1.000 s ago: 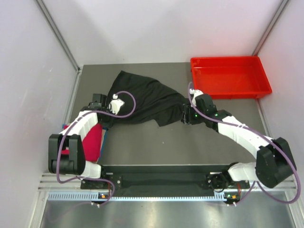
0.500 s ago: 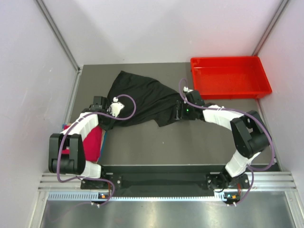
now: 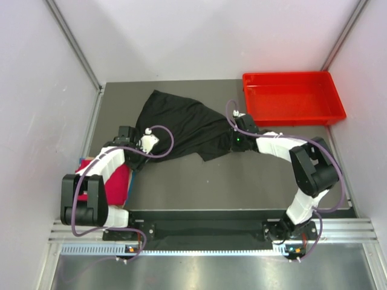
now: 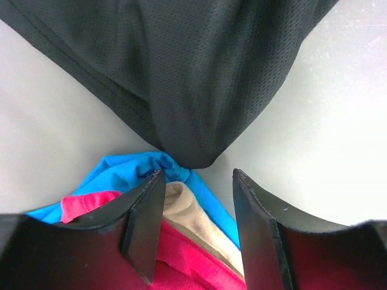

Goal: Fold and stack the t-shirts
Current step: Flatten the tshirt out

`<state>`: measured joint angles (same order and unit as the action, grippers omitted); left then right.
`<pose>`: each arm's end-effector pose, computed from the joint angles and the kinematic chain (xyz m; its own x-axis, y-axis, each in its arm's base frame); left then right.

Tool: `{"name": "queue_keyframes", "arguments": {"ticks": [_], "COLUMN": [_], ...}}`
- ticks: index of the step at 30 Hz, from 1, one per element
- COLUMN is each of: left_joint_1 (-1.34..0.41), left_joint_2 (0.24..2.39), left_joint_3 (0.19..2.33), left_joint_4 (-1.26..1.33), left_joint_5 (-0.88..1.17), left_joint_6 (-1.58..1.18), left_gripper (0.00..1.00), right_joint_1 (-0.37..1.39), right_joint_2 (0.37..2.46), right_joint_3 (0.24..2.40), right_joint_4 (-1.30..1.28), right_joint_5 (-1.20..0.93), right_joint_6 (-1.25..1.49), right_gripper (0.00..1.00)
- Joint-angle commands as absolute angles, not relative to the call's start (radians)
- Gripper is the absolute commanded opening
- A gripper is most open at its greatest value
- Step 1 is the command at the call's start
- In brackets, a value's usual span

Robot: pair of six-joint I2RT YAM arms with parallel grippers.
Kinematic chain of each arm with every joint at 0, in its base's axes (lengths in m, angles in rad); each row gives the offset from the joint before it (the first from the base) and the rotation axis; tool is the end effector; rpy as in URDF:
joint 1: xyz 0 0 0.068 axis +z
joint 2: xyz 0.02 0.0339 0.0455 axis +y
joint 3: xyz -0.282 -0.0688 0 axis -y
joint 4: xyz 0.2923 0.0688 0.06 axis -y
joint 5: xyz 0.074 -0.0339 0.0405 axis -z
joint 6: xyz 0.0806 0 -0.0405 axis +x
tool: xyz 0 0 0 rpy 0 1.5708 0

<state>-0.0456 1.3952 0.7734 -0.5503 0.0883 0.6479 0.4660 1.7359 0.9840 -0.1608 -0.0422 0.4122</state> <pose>0.3025 -0.0209 0.1275 -0.6860 0.6331 -0.3586 0.6191 0.7668 0.1695 0.3695 0.1897 0.1136 -0.8367 0.0272 -0.5470 -0.1493 0.9496 0.2756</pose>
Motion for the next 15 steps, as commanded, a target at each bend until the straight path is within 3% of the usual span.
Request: {"name": "queue_keyframes", "arguments": {"ticks": [1,8,15], "left_joint_1": [-0.041,-0.043,-0.083], "left_joint_2": [1.367,1.359,1.344], "left_joint_3": [0.753,0.755,0.789], "left_joint_4": [-0.551,-0.523,-0.613], "left_joint_5": [0.078,0.083,0.278], "left_joint_6": [0.677,0.686,0.703], "left_gripper": [0.54,0.56,0.64], "right_joint_1": [0.445,0.420,0.408], "right_joint_2": [1.629,1.315,1.103], "right_joint_3": [0.968,0.778,0.721], "right_joint_4": [-0.181,-0.271,-0.425], "right_joint_5": [-0.022,-0.020,0.035], "right_joint_6": [0.393,0.400,0.410], "right_gripper": [0.00,0.00,0.00]}}
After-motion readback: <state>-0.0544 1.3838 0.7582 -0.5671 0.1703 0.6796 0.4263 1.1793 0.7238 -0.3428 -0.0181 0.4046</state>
